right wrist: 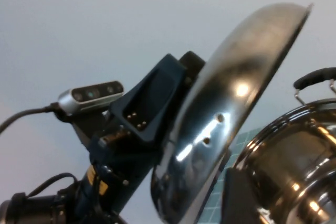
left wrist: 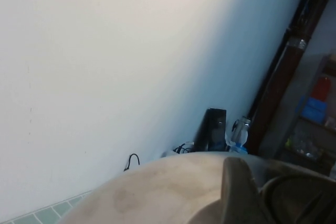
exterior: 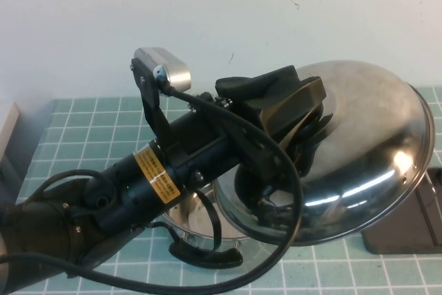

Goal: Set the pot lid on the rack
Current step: Hand over the pot lid

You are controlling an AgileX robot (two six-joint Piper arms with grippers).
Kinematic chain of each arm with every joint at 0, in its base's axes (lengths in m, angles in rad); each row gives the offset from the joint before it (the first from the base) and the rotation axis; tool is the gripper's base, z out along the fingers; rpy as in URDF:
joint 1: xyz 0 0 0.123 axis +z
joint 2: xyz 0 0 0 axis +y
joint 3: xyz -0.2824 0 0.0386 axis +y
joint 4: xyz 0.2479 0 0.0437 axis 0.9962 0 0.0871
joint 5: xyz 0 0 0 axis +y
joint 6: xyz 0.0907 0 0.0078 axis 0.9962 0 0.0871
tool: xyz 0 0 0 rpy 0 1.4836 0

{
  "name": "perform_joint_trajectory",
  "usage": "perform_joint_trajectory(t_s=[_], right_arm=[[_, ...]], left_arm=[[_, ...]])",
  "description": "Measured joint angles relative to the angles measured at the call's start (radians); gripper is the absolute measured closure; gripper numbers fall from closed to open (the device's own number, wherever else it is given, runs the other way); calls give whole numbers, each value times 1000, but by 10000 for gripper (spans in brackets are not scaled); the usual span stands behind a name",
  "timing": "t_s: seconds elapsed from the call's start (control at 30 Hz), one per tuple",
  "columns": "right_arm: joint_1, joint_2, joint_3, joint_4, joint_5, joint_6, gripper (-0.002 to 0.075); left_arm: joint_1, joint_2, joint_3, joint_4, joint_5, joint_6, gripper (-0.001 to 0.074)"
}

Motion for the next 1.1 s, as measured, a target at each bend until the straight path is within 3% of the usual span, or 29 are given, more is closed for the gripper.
perform_joint_trajectory(t_s=[0.17, 0.77, 0.93, 1.1], right_arm=[[0, 152, -118, 2, 81, -47, 248], [0, 686, -352, 4, 331, -107, 225], [0, 768, -415, 2, 358, -151, 265], [0, 815, -484, 26, 422, -215, 449]], left_arm=[[0, 0, -2, 37, -2, 4, 419], [0, 0, -2, 50, -4, 6, 419], [-19, 2, -2, 48, -4, 8, 419], [-51, 4, -2, 22, 18, 69, 420]])
